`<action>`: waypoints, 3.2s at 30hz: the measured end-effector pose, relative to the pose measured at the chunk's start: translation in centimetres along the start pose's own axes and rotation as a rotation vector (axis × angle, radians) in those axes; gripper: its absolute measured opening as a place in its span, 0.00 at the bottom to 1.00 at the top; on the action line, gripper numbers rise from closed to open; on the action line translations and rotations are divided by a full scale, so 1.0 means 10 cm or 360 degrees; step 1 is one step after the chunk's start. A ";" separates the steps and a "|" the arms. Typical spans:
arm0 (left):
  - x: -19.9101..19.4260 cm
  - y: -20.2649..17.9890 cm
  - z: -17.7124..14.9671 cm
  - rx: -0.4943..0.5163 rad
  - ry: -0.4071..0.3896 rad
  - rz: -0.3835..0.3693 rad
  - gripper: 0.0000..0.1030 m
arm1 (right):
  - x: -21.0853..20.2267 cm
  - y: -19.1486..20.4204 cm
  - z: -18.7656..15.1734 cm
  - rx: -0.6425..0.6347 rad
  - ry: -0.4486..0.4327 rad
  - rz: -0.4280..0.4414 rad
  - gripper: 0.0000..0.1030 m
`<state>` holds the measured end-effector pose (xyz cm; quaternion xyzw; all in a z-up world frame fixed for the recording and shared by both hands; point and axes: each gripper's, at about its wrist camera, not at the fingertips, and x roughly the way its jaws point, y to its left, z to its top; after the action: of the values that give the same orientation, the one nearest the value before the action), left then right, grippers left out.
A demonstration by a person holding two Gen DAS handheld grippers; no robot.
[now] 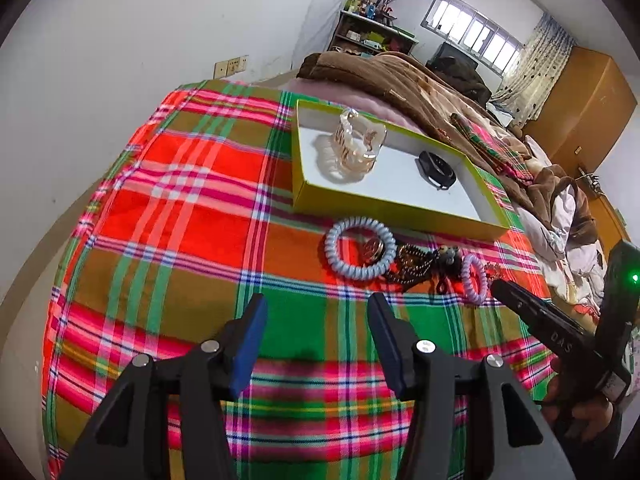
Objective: Organize jewelry
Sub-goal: 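Grasp lavender coil hair tie with right tool while left tool approaches blue tie, then grasp light blue coil hair tie with left tool while right holds lavender tie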
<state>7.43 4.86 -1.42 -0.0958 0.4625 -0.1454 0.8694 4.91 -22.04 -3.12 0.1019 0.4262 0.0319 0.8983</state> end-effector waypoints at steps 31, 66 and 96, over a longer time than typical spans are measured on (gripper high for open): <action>0.09 0.09 0.02 -0.0046 0.0086 0.0012 0.54 | 0.21 0.15 -0.03 -0.0154 0.0050 -0.0146 0.22; 0.59 -0.29 0.37 0.0128 0.0161 0.0330 0.51 | -0.21 -0.20 0.03 -0.0048 -0.0166 -0.0026 0.10; 0.40 -0.39 0.32 0.0159 0.0077 0.0298 0.09 | -0.27 -0.21 0.03 -0.0048 -0.0201 -0.0025 0.10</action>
<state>11.56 -0.09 -1.52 -0.0052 0.4823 -0.0888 0.8715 3.39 -24.49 -1.31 0.0868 0.3688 0.0249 0.9251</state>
